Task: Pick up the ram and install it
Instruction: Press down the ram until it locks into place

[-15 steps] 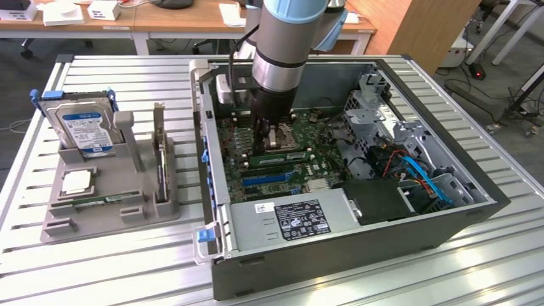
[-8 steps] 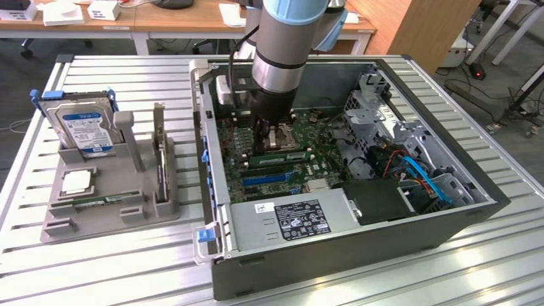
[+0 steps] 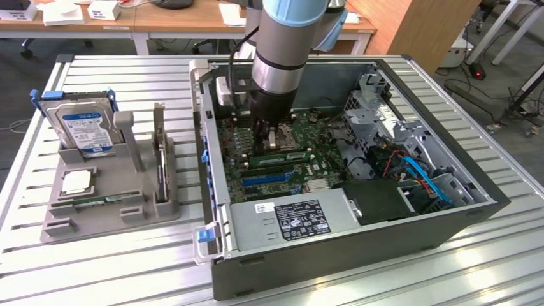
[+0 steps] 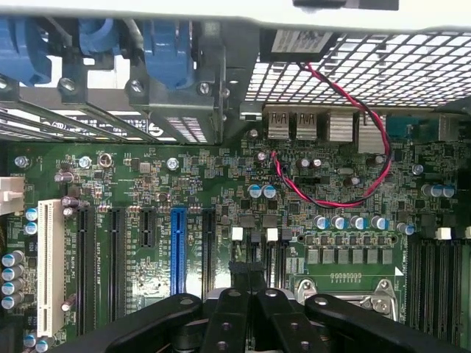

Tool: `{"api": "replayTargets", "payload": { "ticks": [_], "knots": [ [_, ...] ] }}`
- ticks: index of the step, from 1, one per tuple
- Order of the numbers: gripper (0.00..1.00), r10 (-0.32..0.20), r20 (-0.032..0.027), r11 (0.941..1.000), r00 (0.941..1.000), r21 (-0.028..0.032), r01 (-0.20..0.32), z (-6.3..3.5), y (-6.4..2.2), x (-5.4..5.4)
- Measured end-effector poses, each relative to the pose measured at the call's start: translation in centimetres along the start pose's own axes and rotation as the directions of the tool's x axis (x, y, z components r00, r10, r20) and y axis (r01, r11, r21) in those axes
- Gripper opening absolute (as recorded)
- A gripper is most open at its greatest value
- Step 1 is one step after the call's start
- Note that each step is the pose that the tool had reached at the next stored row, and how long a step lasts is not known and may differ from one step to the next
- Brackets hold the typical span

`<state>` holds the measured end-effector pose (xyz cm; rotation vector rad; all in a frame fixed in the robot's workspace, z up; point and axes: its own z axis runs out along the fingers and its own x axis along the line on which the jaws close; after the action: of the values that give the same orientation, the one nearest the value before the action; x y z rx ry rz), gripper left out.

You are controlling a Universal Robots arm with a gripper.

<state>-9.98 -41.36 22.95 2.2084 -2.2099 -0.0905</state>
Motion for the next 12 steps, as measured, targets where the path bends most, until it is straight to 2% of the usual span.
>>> {"api": "replayTargets", "payload": {
  "ticks": [12],
  "knots": [
    [0.09,0.000,0.0000,1.0000,1.0000,0.0000,0.000,0.34,-0.02,0.01]
  ]
}}
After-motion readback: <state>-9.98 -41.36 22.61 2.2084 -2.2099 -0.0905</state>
